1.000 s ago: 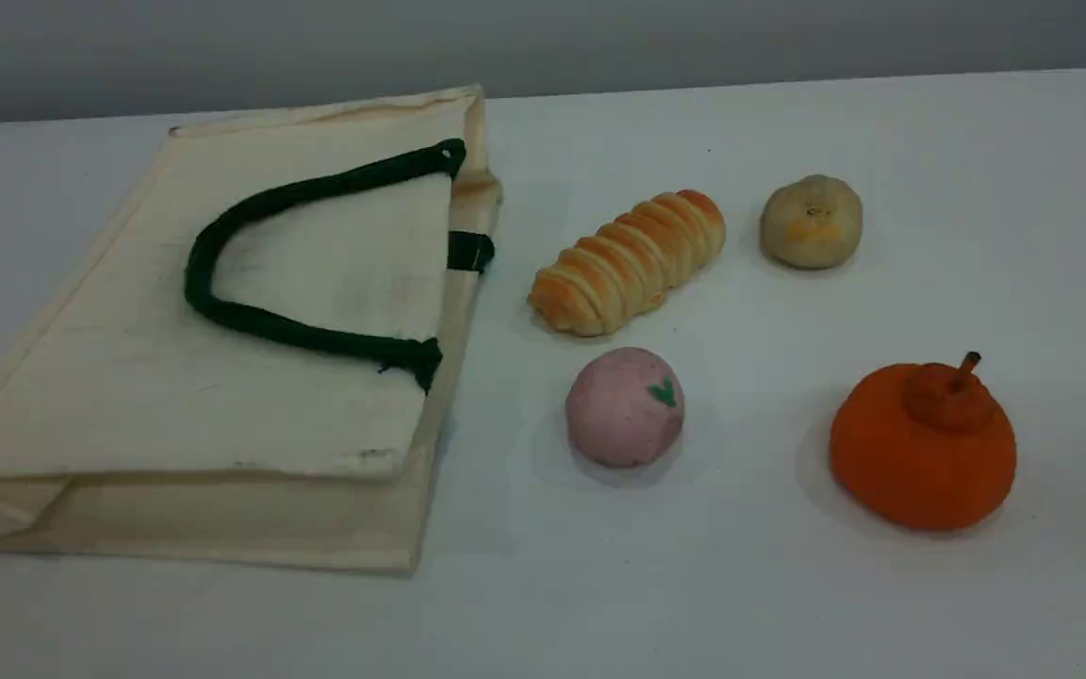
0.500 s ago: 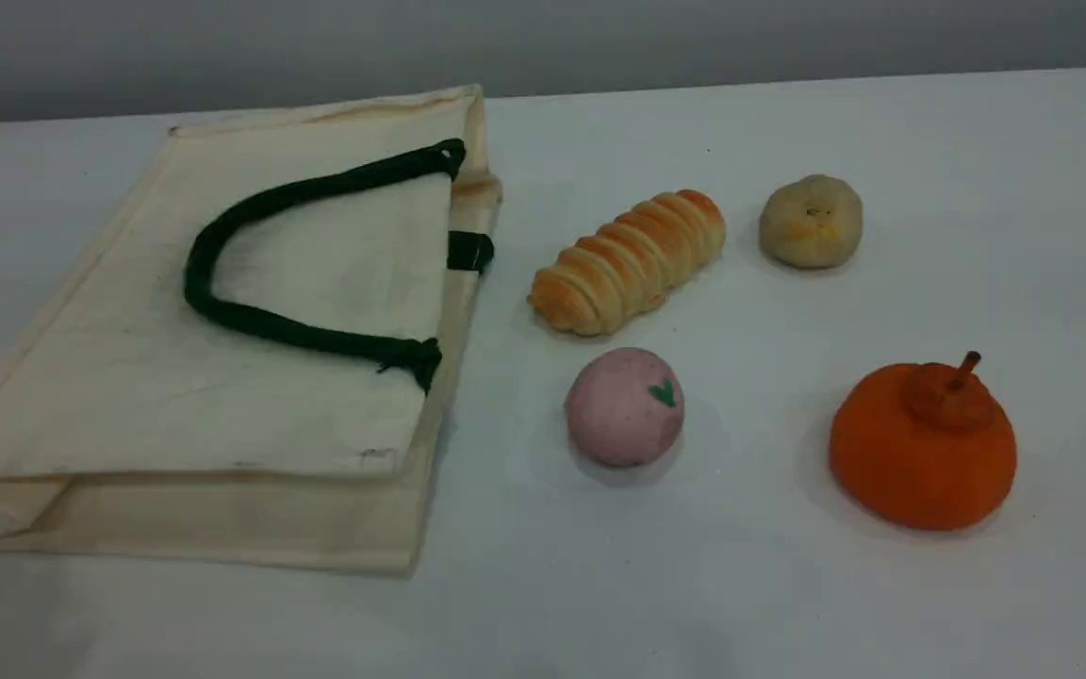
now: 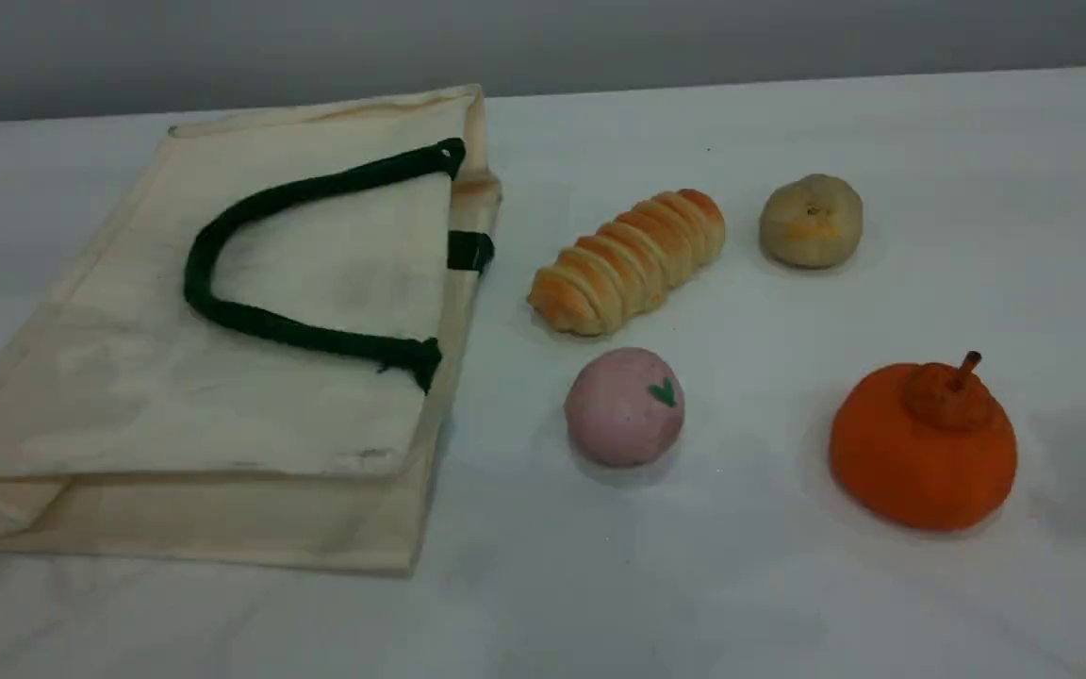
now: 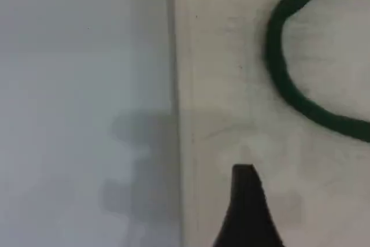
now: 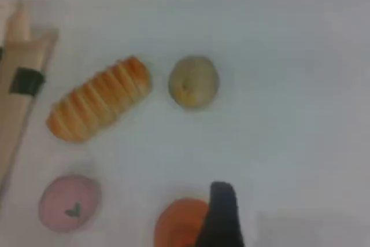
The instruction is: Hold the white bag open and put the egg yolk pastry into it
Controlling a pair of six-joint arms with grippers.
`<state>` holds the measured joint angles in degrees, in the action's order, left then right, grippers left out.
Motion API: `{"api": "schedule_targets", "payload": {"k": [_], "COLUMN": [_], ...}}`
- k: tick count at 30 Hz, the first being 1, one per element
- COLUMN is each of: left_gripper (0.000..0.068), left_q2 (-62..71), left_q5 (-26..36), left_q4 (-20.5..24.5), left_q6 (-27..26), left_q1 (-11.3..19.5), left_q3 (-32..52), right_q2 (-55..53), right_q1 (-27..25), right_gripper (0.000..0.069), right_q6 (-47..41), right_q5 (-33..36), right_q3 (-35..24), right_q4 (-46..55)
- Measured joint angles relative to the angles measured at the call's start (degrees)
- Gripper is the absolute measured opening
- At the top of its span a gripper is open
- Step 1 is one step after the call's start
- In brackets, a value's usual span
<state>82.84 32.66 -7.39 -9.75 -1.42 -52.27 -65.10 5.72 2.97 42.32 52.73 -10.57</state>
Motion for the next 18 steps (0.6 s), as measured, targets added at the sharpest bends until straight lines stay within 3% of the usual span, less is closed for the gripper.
{"api": "schedule_targets", "payload": {"k": [10,18], "left_gripper": [0.0444,0.0444], "left_q2": [13.4,23.4], "left_q5": [-6.6,-6.3], "left_q4": [-0.1,-0.5], "left_q6": [1.2,3.1], "left_q1": [0.0,0.0], "left_q3": [-0.3,-5.4], "right_q2": [-3.1,-6.1], "right_q1": [0.0,0.0], "right_gripper": [0.0545,0.0545], "right_q6": [0.2,0.3], "right_q5": [-5.1,-4.8], "right_q3": [0.7,0.9], "right_q4": [-0.1,-0.1]}}
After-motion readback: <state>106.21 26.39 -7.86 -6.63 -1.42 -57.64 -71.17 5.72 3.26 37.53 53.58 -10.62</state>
